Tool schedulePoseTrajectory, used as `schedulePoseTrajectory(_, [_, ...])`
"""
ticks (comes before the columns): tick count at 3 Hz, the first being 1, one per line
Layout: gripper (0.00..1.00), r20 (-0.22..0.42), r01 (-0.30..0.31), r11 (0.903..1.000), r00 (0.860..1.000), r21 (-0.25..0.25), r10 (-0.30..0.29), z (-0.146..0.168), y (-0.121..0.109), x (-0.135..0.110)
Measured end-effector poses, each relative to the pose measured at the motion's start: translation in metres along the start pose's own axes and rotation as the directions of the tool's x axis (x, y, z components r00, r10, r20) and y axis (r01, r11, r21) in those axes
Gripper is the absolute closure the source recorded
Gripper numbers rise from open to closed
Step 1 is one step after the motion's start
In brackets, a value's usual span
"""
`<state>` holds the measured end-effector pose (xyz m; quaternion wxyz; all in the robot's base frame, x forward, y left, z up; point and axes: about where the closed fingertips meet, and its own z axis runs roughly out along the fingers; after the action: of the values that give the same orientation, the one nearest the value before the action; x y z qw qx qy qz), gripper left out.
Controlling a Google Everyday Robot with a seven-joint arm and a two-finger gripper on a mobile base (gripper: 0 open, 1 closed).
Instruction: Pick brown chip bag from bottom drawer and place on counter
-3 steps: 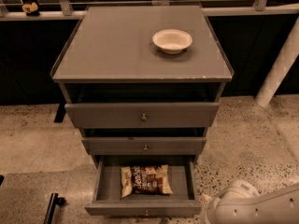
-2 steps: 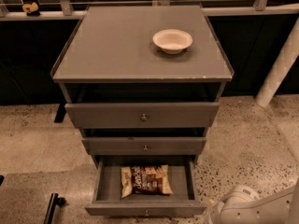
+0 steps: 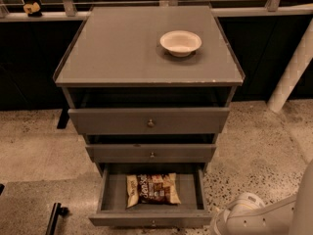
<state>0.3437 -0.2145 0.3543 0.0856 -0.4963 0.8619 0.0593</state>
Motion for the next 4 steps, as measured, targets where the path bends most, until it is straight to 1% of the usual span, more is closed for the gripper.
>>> schedulePoseTrajectory(1, [0.0,0.011,0.02,0.9992,1.0,-0.035,-0.02,0.023,0.002,-0.013])
schedulePoseTrajectory(2, [0.0,0.04,0.086,0.9937,0.996,-0.073,-0.083,0.049,0.005,-0.05])
schedulePoseTrajectory(3, [0.0,0.065,0.155,0.9853,0.987,-0.072,-0.15,0.059,0.001,-0.086])
schedulePoseTrajectory(4, [0.0,0.109,0.168,0.9856,0.98,-0.019,-0.165,0.068,-0.025,-0.161])
